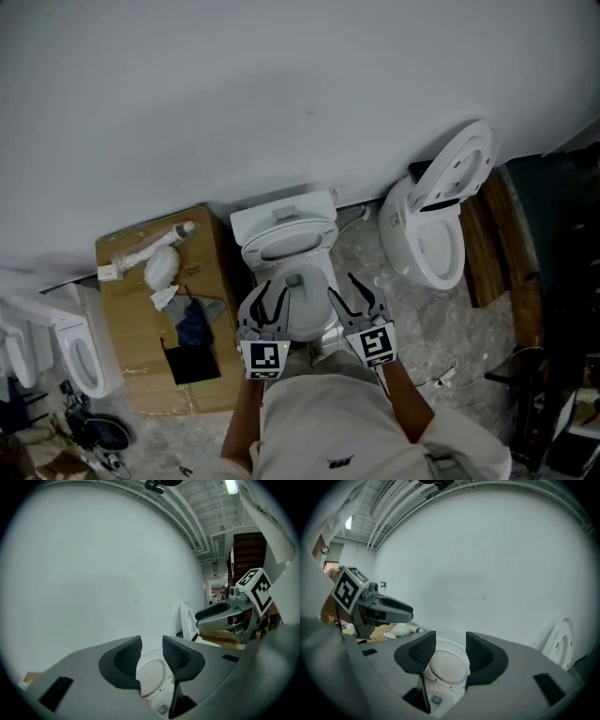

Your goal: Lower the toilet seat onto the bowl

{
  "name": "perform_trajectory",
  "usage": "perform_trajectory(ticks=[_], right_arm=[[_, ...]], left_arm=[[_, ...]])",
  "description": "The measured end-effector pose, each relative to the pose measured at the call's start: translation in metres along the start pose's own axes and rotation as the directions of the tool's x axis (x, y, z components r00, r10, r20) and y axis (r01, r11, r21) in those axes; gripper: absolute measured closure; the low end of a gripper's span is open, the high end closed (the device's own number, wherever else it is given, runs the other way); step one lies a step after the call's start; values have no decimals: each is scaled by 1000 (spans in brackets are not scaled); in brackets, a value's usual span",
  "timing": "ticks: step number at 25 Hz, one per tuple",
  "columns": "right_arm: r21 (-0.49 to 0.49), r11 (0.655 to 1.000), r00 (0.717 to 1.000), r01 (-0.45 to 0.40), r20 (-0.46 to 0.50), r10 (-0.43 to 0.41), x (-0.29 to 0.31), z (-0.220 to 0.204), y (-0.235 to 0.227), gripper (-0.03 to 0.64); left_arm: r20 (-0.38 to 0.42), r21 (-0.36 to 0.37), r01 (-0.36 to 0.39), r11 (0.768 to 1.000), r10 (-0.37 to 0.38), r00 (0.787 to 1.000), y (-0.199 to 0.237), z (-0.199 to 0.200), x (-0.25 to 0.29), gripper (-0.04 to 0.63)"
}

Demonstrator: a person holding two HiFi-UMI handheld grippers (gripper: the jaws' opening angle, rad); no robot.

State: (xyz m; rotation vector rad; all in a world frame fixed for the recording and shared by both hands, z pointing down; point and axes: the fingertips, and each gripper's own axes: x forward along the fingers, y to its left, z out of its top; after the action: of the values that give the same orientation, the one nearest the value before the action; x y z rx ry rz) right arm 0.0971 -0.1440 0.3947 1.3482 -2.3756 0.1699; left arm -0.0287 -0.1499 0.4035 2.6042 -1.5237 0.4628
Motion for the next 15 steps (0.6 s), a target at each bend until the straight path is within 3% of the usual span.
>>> perform_trajectory(ticks=[15], right_arm=[[-57,998,996,-15,-85,10,79,-25,-19,413]], left_arm=[[-71,-23,3,1000,-5,997,41,-46,57,437]])
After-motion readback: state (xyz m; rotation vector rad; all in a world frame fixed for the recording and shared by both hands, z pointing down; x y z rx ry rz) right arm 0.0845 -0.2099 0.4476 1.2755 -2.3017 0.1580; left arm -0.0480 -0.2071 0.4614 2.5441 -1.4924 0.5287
